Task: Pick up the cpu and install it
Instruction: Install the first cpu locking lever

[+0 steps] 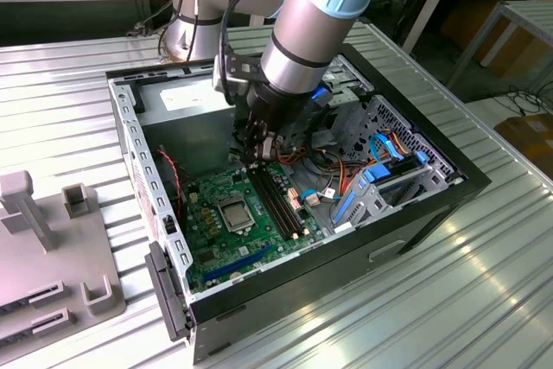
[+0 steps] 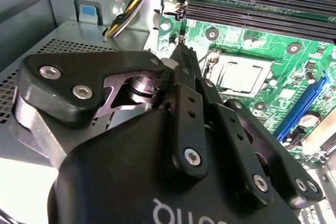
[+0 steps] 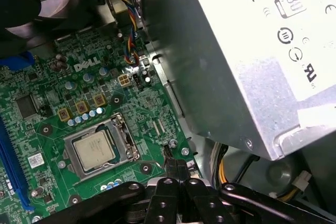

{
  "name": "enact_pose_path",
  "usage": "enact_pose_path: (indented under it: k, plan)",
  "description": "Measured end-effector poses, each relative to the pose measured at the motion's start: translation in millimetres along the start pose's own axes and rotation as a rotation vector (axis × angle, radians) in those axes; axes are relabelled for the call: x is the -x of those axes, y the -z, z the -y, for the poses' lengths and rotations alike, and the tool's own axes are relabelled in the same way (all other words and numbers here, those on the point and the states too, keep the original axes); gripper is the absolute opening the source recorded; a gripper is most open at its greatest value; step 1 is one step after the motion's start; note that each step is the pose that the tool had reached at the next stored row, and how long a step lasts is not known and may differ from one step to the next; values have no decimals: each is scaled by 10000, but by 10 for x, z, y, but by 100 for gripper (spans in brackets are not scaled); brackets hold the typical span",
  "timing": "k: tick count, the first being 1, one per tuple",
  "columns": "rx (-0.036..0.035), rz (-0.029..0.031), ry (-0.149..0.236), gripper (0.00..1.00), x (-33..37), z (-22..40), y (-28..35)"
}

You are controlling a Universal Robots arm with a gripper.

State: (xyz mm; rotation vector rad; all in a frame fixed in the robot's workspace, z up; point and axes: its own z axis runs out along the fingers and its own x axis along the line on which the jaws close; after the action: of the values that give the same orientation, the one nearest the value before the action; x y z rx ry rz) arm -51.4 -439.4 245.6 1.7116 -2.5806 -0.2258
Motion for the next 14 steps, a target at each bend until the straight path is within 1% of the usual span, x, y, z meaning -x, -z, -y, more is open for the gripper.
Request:
enact_pose_path:
  k: [6,9,11,14]
  plan:
    - [21,-61,412,11,-38,0,3]
    - [27,-78,536,11,-59,7,4]
    - [31,-100,658,11,-80,16,7]
    - [34,-111,722,11,-85,19,8]
